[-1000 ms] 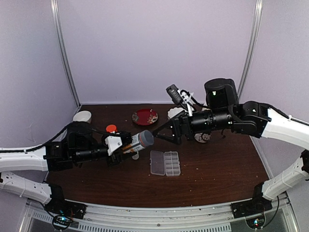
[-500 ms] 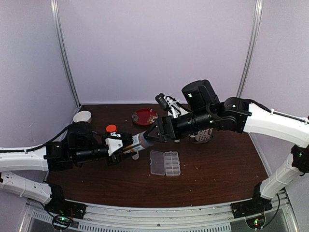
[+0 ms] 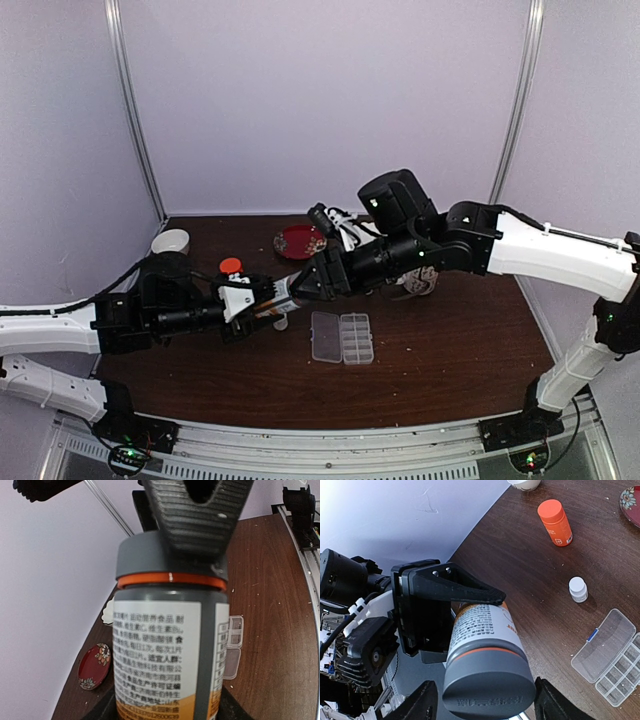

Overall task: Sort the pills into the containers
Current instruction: Unscrew the lid of the pill bottle.

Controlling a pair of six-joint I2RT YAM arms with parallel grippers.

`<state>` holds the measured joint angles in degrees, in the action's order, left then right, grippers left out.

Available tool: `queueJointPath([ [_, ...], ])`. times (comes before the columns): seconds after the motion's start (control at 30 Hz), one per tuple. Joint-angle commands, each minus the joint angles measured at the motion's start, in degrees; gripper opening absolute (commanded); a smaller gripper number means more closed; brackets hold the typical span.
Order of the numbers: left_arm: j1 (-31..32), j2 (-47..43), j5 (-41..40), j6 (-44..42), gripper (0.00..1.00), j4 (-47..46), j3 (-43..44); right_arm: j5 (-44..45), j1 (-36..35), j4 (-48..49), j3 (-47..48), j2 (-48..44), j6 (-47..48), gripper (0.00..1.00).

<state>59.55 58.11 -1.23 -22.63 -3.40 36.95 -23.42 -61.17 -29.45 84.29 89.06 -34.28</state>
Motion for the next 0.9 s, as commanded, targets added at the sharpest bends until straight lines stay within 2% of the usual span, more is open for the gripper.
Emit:
queueJointPath([
  [0.0, -0.38, -0.71, 0.86, -0.14, 0.22, -4.19, 0.15, -0.33, -0.38, -0.55, 1.91, 0.74, 0.35, 0.67],
  [0.17, -0.36, -0.94, 1.1, 0.28, 0.22, -4.23, -0.02, -0.21, -0.44, -0.29, 1.91, 0.77, 0.59, 0.58],
  [0.3, -0.34, -1.07, 1.23, 0.44, 0.21, -4.15, -0.21, -0.85, -0.44, -0.6, 2.36, 1.14, 2.74, 0.34],
  [0.4, -0.4, -0.84, 3.45, 1.12, 0.2, -3.78, 0.06, -1.2, -0.52, -1.32, 3.26, 1.48, 7.91, 0.31],
  [0.47, -0.39, -0.44, 4.65, 1.88, 0.2, -3.25, 0.45, -1.67, -1.14, -1.28, 3.04, 1.38, 15.52, 0.3],
  [0.63, -0.35, -0.08, 6.05, 3.22, 0.19, -4.11, 0.3, -2.85, -2.41, -2.48, 1.68, 0.51, 47.07, 0.29],
  [0.77, -0.33, -0.5, 7.27, 4.42, 0.19, -4.24, 0.07, -2.57, -2.28, 1.54, -0.42, -1.27, 62.74, 0.25],
  [0.87, -0.39, -0.25, 9.17, 5.8, 0.19, -4.17, -0.02, -5.35, -2.19, 2.08, -1.69, -2.11, 77.94, 0.22],
])
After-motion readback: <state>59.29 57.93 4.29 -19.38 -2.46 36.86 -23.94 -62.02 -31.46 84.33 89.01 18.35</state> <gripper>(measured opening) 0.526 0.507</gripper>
